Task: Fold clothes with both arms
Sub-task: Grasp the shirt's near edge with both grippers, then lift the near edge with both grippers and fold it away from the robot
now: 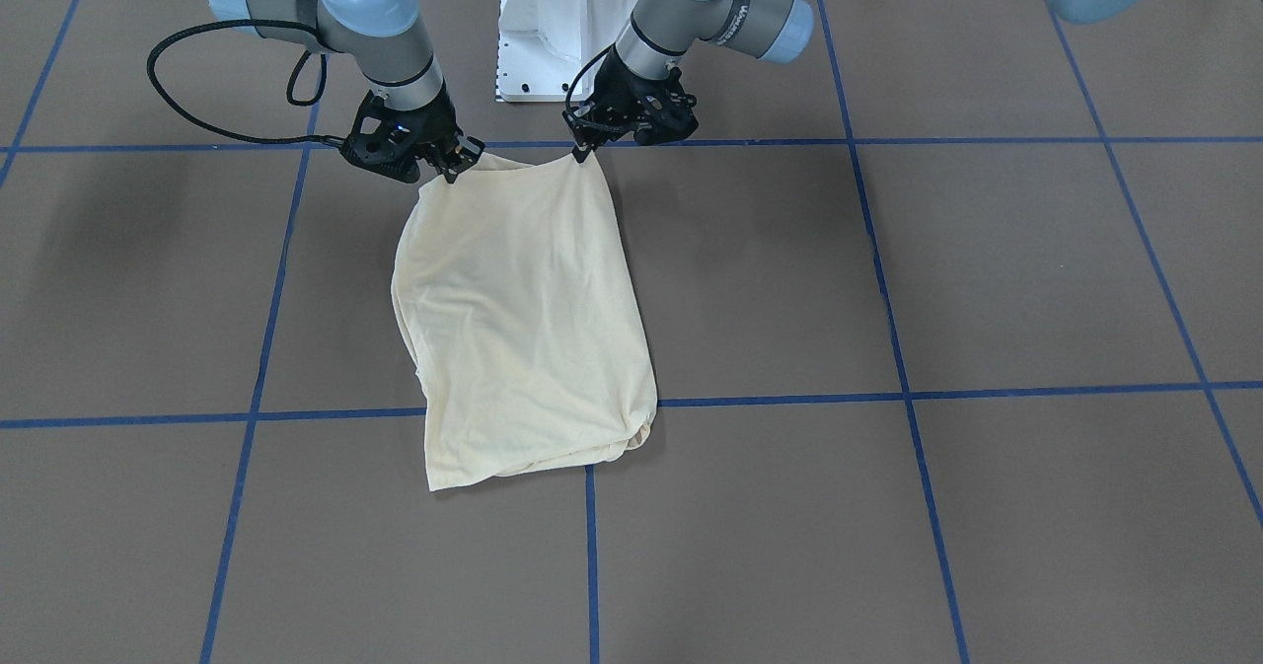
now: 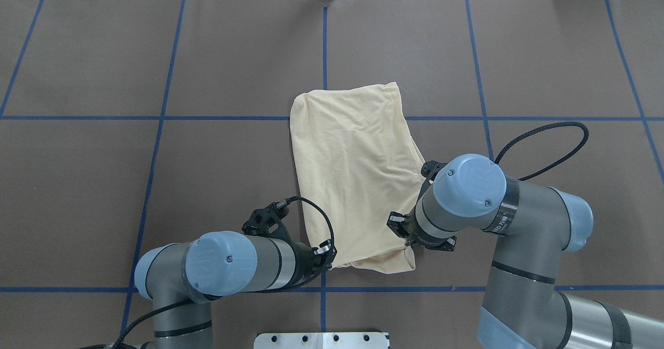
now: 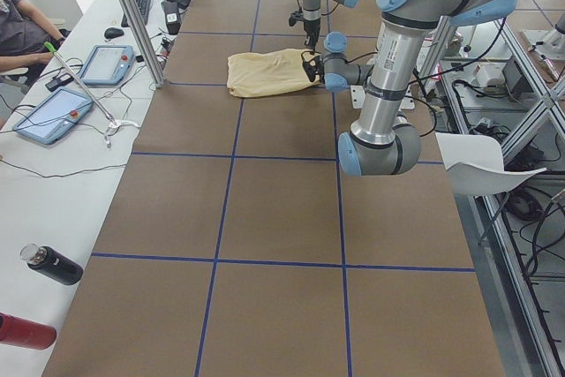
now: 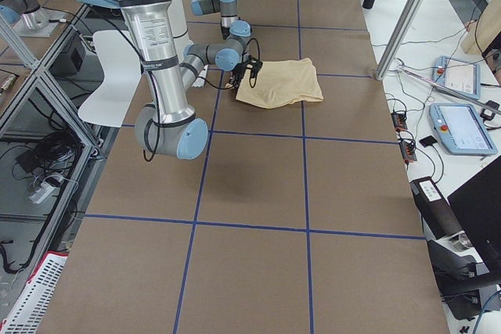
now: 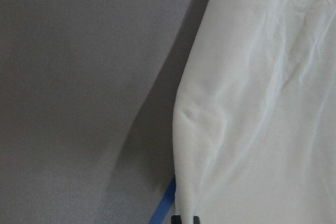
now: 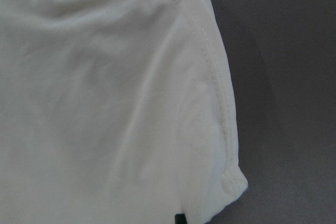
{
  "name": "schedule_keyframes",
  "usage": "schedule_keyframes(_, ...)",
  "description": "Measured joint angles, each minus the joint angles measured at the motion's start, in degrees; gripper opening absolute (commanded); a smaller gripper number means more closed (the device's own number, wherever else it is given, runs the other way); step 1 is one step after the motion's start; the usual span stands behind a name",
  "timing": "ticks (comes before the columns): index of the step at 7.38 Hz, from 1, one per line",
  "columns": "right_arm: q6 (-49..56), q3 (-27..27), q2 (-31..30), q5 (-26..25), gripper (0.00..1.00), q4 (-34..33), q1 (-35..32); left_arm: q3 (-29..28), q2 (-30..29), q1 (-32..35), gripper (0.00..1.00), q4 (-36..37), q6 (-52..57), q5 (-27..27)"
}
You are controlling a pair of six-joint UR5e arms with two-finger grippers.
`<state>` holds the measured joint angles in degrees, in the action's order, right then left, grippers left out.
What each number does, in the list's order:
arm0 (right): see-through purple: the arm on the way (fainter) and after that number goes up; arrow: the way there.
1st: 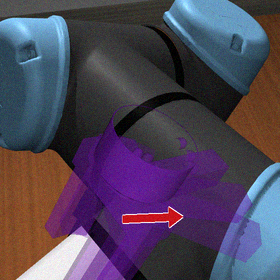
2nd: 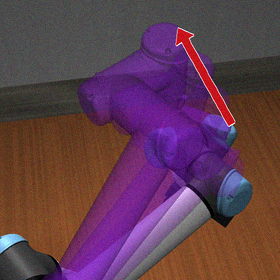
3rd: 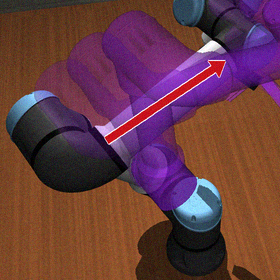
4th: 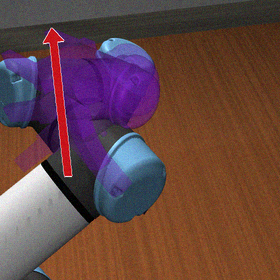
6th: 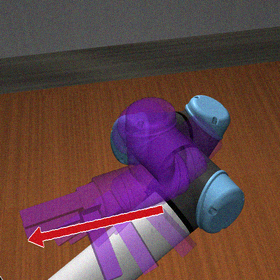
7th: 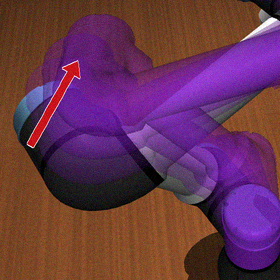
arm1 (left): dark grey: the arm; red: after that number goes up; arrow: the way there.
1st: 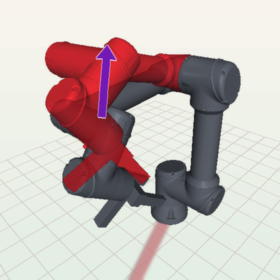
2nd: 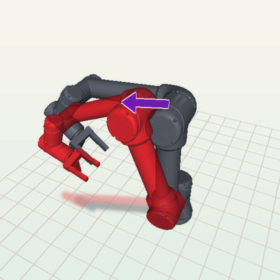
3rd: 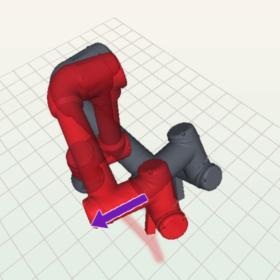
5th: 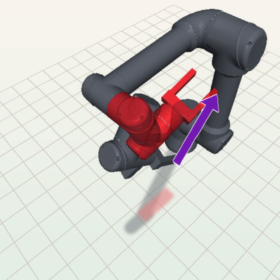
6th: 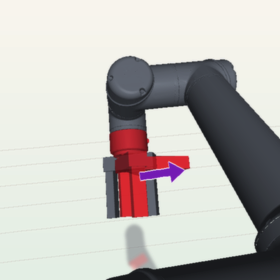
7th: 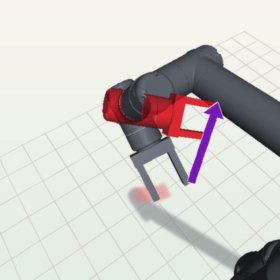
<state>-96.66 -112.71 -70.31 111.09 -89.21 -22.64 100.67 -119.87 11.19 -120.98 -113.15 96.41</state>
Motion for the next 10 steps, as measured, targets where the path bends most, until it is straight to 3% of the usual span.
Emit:
schedule_keyframes(3, 0.1, -3.0, -1.3, 2.7, 0.00, 0.0, 1.9, 5.0, 1.9, -3.1, 0.00, 2.9, 1.1, 0.1)
schedule_keyframes(5, 0.5, -3.3, -0.3, 3.3, 0.00, 0.3, -0.4, 5.7, 2.0, -2.0, 0.00, 3.2, 1.7, 0.2)
schedule_keyframes(8, 5.1, -2.0, 3.0, 3.5, 0.00, 0.7, -8.5, 6.7, 1.5, 4.6, 0.00, 3.9, 8.1, 0.6)
schedule_keyframes(10, 8.3, 2.9, 5.9, 3.4, 0.00, 0.8, -12.8, 6.4, 1.4, 11.6, 0.00, 3.9, 12.3, 3.9)
